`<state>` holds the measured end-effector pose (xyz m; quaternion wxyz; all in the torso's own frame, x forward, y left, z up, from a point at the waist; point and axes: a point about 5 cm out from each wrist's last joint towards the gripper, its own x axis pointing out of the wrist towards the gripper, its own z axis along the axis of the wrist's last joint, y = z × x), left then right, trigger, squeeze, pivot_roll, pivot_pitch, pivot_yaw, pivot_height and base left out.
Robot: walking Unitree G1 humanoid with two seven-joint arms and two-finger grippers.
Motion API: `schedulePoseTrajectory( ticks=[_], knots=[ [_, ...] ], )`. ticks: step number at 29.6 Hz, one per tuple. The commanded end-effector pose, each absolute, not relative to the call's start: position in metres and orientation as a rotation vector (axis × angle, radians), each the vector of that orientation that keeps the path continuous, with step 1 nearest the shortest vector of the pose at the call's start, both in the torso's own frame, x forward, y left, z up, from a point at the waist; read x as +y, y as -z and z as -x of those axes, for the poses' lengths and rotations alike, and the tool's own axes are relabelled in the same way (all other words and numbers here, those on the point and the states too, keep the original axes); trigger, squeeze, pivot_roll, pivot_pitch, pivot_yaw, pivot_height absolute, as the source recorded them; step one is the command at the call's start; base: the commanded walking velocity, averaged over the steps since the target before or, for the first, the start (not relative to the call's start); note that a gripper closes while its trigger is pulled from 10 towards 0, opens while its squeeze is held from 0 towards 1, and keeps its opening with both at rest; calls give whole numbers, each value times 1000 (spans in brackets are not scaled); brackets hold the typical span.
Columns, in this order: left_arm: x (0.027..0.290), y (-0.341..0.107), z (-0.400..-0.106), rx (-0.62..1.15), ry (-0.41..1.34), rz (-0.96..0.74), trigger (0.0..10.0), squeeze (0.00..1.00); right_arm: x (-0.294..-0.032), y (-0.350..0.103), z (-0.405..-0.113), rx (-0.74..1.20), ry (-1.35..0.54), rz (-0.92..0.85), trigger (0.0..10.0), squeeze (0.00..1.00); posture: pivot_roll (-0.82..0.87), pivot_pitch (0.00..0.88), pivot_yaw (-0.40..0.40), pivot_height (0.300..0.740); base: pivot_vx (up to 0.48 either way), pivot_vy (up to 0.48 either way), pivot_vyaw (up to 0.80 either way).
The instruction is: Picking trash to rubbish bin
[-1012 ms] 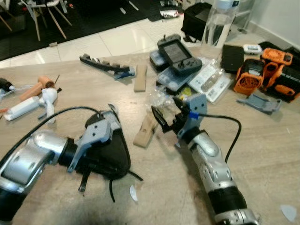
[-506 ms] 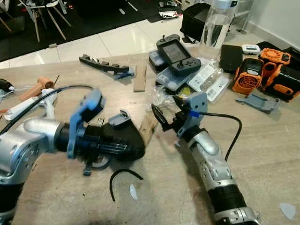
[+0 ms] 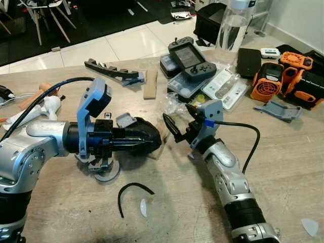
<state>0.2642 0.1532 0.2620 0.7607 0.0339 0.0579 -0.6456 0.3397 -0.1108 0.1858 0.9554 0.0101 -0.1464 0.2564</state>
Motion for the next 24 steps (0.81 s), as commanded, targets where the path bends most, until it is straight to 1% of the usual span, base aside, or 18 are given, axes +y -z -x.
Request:
schedulePoseTrajectory(
  ticks=[1, 3, 4, 6, 7, 12, 13, 14, 15, 17, 18, 20, 21, 24],
  knots=[
    [152, -263, -261, 113, 1413, -65, 10000, 1000, -109, -183, -339, -294, -528, -28, 10000, 0, 16, 208, 90, 740, 0, 0, 0],
    [151, -265, -262, 99, 1402, -73, 10000, 1000, -109, -183, -339, -295, -530, -28, 10000, 0, 16, 204, 89, 740, 0, 0, 0],
    [151, -265, -262, 99, 1396, -78, 10000, 369, -109, -183, -339, -295, -531, -29, 10000, 0, 17, 205, 90, 740, 0, 0, 0],
    [151, -265, -262, 99, 1392, -82, 10000, 369, -108, -183, -339, -295, -531, -30, 10000, 0, 17, 205, 90, 740, 0, 0, 0],
    [151, -263, -262, 107, 1388, -98, 10000, 0, -108, -183, -339, -295, -532, -30, 10000, 0, 16, 205, 90, 740, 0, 0, 0],
    [149, -250, -261, 157, 1364, -218, 10000, 0, -108, -182, -339, -289, -535, -31, 10000, 0, 16, 205, 89, 740, 0, 0, 0],
    [149, -244, -265, 163, 1312, -287, 10000, 0, -107, -181, -338, -282, -540, -35, 10000, 0, 15, 203, 88, 740, 0, 0, 0],
    [149, -244, -265, 163, 1312, -287, 10000, 0, -107, -181, -338, -282, -540, -35, 10000, 0, 15, 203, 88, 740, 0, 0, 0],
    [148, -239, -270, 157, 1254, -344, 10000, 0, -106, -180, -338, -275, -550, -43, 10000, 0, 15, 203, 88, 740, 0, 0, 0],
    [150, -233, -284, 132, 1109, -383, 10000, 0, -98, -180, -333, -272, -614, -64, 10000, 0, 12, 206, 90, 740, 0, 0, 0],
    [150, -233, -284, 132, 1109, -383, 10000, 0, -98, -180, -333, -272, -614, -64, 10000, 0, 12, 206, 90, 740, 0, 0, 0],
    [153, -233, -295, 100, 994, -359, 10000, 0, -89, -184, -325, -277, -687, -69, 10000, 0, 11, 207, 90, 740, 0, 0, 0],
    [153, -233, -295, 100, 994, -359, 10000, 0, -89, -184, -325, -277, -687, -69, 10000, 0, 11, 207, 90, 740, 0, 0, 0],
    [163, -231, -303, 54, 841, -375, 10000, 0, -77, -187, -316, -244, -719, -85, 10000, 0, 7, 202, 88, 740, 0, 0, 0]
  ],
)
